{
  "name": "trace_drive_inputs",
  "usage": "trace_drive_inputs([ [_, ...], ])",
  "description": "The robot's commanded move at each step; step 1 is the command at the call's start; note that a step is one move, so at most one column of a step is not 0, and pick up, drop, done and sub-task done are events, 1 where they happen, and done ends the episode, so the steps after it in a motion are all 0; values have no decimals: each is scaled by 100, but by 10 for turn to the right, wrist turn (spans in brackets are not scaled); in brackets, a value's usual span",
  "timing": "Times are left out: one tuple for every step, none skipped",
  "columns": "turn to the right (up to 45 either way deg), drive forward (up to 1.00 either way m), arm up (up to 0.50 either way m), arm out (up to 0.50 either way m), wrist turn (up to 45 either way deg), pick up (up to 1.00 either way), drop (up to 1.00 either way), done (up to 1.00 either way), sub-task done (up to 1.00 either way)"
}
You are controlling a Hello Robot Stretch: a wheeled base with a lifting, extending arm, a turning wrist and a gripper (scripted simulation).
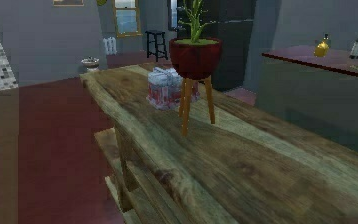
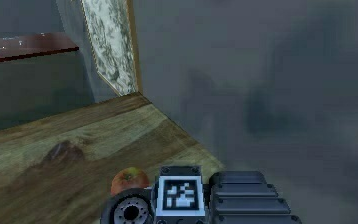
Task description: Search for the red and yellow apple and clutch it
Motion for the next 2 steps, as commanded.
trace_drive_inputs([
  [0, 0, 0, 0, 450, 0, 0, 0, 0],
  [0, 0, 0, 0, 270, 0, 0, 0, 0],
])
